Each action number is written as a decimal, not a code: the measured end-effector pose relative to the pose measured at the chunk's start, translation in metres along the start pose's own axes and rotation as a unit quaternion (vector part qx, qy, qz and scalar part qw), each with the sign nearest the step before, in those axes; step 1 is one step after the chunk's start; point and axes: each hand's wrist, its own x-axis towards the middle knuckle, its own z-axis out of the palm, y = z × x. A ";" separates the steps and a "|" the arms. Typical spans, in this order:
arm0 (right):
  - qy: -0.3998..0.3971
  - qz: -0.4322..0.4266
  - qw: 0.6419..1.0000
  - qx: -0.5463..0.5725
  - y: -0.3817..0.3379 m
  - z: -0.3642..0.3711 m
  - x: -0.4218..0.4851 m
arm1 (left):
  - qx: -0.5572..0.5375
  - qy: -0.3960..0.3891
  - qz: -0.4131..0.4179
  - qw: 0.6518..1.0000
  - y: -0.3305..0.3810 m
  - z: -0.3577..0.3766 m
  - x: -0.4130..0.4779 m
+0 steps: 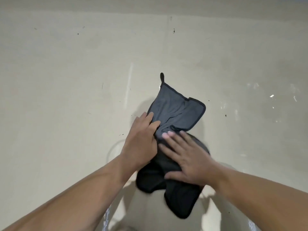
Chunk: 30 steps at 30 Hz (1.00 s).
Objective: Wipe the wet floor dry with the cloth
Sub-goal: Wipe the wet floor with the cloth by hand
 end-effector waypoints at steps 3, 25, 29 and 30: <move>0.011 0.206 0.978 0.020 0.046 -0.001 -0.023 | 0.018 -0.028 0.023 0.999 0.014 0.011 0.001; 0.009 0.238 0.965 0.110 0.009 -0.009 -0.123 | 0.133 -0.090 0.330 0.930 0.087 0.052 0.005; -0.041 0.294 0.890 0.348 0.029 -0.038 -0.117 | 0.037 -0.136 0.199 0.970 0.114 0.029 0.003; -0.060 0.308 0.853 0.418 0.039 -0.049 -0.118 | -0.019 -0.152 0.147 0.977 0.115 0.023 0.003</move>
